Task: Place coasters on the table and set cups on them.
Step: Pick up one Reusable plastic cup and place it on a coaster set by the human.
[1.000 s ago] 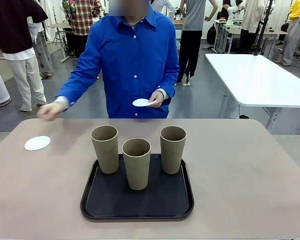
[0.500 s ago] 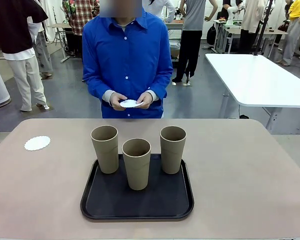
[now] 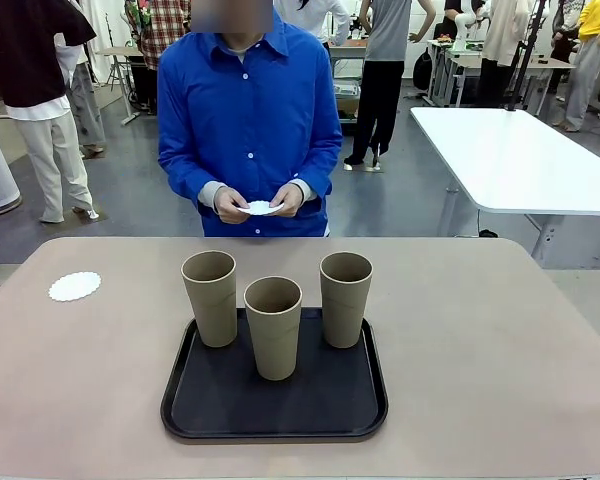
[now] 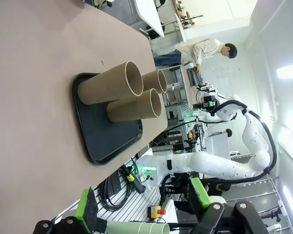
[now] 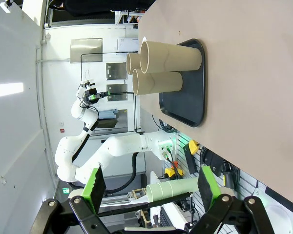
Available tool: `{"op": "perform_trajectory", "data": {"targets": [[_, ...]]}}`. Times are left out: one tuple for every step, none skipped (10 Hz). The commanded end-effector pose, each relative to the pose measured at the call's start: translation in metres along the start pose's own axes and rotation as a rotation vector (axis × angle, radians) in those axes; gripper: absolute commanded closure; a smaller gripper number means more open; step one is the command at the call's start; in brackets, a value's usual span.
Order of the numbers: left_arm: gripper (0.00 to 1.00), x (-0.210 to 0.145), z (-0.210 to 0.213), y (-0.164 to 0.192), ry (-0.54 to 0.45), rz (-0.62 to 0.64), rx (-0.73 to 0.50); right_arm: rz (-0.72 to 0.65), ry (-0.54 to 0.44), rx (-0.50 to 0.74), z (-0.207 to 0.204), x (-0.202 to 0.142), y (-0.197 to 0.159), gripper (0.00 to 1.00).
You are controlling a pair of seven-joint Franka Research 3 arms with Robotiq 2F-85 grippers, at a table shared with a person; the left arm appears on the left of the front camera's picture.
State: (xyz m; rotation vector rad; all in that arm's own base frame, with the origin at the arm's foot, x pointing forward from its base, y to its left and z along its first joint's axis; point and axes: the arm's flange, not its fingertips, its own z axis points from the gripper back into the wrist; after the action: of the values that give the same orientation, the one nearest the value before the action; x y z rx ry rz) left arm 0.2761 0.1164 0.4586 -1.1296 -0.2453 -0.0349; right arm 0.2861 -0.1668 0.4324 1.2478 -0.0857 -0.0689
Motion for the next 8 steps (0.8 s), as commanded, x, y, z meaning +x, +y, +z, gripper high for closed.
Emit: {"op": "perform_trajectory", "data": {"targets": [[0.0, 0.001, 0.0, 0.0, -0.008, -0.016, -0.02, 0.0, 0.001, 0.007, -0.001, -0.002, 0.0, 0.0], [0.0, 0.001, 0.0, 0.0, -0.008, -0.016, -0.02, 0.0, 0.001, 0.007, -0.001, -0.002, 0.0, 0.0], [0.0, 0.001, 0.0, 0.0, -0.008, -0.016, -0.02, 0.0, 0.001, 0.007, -0.001, -0.002, 0.0, 0.0], [0.0, 0.0, 0.0, 0.0, 0.0, 0.0, 0.0, 0.0, 0.001, 0.007, -0.001, -0.002, 0.0, 0.0], [0.0, 0.026, -0.001, -0.01, 0.021, -0.173, 0.088, 0.0, 0.001, 0.007, -0.001, -0.002, 0.0, 0.0], [0.0, 0.053, -0.004, -0.025, 0.087, -0.294, 0.136, 0.0, 0.001, 0.007, -0.001, -0.002, 0.0, 0.0], [0.0, 0.081, -0.012, -0.035, 0.17, -0.434, 0.311, 0.0, 0.001, 0.007, -0.001, -0.002, 0.0, 0.0], [0.0, 0.106, -0.027, -0.043, 0.274, -0.498, 0.43, 0.0, 0.001, 0.007, -0.001, -0.002, 0.0, 0.0]]}}
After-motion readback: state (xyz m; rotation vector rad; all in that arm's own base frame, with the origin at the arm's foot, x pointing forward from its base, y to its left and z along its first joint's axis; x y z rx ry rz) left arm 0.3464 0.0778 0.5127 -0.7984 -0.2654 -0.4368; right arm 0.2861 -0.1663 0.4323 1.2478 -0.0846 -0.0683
